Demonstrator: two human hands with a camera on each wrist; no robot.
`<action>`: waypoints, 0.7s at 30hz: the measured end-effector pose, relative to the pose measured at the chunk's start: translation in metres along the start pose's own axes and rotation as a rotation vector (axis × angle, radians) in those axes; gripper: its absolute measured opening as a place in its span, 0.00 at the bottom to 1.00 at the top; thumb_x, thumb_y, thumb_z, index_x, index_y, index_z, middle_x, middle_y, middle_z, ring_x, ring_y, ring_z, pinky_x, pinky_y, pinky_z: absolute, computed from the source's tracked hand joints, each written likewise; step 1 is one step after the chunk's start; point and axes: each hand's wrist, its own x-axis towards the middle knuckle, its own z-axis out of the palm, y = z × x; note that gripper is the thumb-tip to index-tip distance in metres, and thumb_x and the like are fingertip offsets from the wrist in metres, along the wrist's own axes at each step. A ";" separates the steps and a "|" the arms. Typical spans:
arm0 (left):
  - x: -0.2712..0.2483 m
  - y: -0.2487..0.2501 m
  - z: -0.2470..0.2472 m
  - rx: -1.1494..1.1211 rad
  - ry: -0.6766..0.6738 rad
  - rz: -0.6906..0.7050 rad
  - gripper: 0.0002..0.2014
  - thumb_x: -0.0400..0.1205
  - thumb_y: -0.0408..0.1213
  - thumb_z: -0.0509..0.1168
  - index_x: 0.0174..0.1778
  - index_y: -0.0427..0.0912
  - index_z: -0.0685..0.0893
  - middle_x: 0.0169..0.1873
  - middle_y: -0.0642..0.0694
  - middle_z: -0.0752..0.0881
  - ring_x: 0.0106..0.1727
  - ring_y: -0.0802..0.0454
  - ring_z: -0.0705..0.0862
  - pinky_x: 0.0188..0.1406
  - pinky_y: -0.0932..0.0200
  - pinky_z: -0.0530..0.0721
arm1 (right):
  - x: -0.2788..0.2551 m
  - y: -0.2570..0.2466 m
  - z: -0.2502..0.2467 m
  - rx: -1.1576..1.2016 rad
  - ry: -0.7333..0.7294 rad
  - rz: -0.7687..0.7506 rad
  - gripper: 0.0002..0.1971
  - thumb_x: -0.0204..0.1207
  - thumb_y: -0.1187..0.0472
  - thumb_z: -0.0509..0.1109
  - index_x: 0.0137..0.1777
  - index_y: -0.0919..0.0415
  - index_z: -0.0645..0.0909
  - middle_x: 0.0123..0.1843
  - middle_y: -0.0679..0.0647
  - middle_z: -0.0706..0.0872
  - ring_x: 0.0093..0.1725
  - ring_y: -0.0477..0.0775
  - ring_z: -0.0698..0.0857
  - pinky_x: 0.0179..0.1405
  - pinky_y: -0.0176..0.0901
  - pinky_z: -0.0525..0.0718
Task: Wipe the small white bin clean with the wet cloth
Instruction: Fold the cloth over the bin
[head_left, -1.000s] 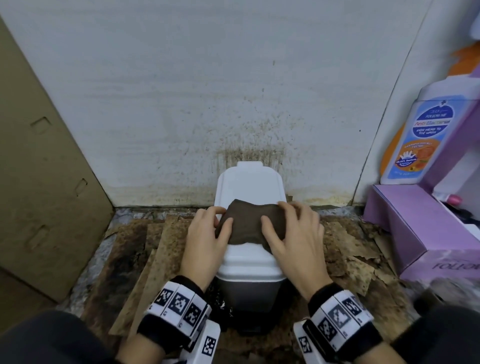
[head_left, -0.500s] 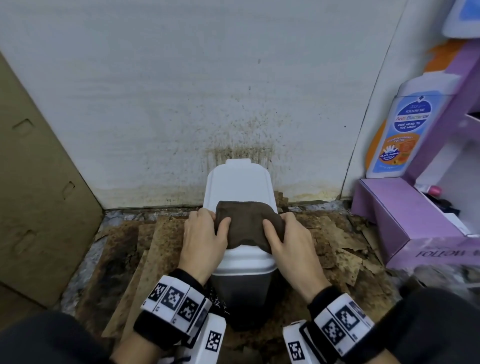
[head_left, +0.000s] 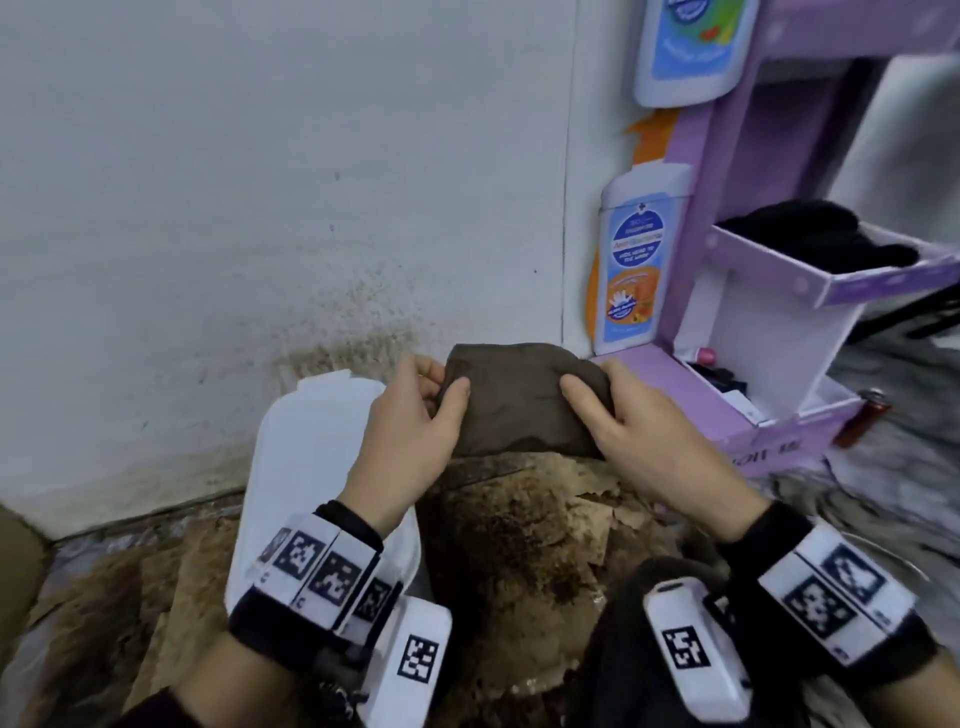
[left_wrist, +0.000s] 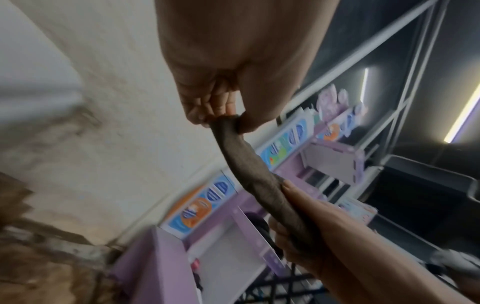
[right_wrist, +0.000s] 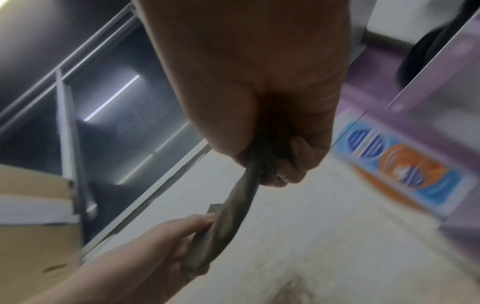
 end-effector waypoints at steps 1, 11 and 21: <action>0.008 0.010 0.016 -0.009 -0.047 0.026 0.09 0.88 0.48 0.65 0.54 0.47 0.76 0.45 0.45 0.85 0.44 0.49 0.84 0.37 0.59 0.80 | 0.000 0.012 -0.017 -0.009 0.029 0.013 0.18 0.89 0.41 0.60 0.44 0.54 0.70 0.37 0.51 0.80 0.39 0.52 0.80 0.32 0.41 0.69; 0.043 0.033 0.233 0.066 -0.506 0.186 0.06 0.86 0.38 0.69 0.53 0.47 0.77 0.38 0.50 0.83 0.37 0.56 0.79 0.39 0.61 0.75 | -0.058 0.194 -0.104 -0.006 0.233 0.349 0.16 0.90 0.47 0.62 0.50 0.59 0.75 0.38 0.47 0.80 0.37 0.41 0.78 0.35 0.28 0.73; -0.027 -0.080 0.425 0.266 -1.058 0.165 0.07 0.87 0.39 0.69 0.54 0.47 0.76 0.43 0.50 0.84 0.44 0.53 0.84 0.44 0.63 0.77 | -0.185 0.368 -0.020 0.002 0.331 0.785 0.09 0.90 0.49 0.63 0.60 0.54 0.71 0.39 0.50 0.84 0.41 0.57 0.87 0.36 0.44 0.75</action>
